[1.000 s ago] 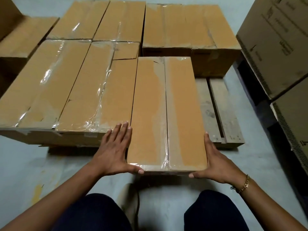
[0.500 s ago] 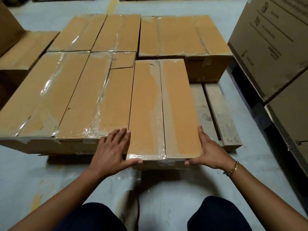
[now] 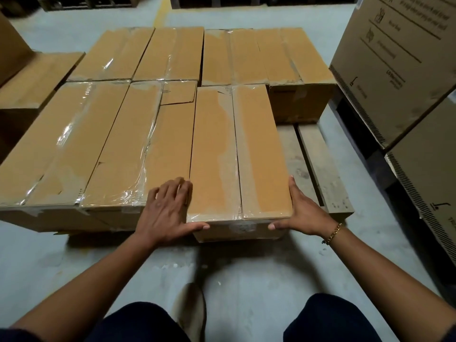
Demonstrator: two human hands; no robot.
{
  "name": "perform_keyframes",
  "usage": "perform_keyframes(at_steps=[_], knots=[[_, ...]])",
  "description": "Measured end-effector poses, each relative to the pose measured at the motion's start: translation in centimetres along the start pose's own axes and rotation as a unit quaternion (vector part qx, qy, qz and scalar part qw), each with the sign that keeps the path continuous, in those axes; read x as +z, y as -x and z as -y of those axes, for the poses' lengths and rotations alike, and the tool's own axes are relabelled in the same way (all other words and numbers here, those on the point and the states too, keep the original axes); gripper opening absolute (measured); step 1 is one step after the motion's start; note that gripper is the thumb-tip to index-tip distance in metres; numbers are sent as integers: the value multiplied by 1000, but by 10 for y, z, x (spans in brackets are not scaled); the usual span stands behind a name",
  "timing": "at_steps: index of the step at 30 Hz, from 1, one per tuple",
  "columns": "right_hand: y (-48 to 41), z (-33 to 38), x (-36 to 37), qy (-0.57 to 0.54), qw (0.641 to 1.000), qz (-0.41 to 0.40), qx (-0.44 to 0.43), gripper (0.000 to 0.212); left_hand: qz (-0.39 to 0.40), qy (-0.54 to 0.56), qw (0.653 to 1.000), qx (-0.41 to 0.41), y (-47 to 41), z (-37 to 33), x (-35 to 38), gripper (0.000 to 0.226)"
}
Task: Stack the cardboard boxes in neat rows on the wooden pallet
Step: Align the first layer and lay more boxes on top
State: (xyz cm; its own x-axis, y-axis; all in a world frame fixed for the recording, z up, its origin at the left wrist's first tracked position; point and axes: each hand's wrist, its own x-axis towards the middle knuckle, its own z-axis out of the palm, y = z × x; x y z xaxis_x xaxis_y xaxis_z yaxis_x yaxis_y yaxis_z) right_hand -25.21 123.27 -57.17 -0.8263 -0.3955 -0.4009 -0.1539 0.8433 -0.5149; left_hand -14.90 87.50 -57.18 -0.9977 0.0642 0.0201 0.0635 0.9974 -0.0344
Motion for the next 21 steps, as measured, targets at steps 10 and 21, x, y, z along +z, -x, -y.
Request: perform_keyframes(at_steps=[10,21], knots=[[-5,0,10,-4,1000,-24,1,156,89,-10,996,-12,-7,3,15,138],[-19,-4,8,-13,999,-32,-4,155,48,2,999,-6,-7,6,16,128]])
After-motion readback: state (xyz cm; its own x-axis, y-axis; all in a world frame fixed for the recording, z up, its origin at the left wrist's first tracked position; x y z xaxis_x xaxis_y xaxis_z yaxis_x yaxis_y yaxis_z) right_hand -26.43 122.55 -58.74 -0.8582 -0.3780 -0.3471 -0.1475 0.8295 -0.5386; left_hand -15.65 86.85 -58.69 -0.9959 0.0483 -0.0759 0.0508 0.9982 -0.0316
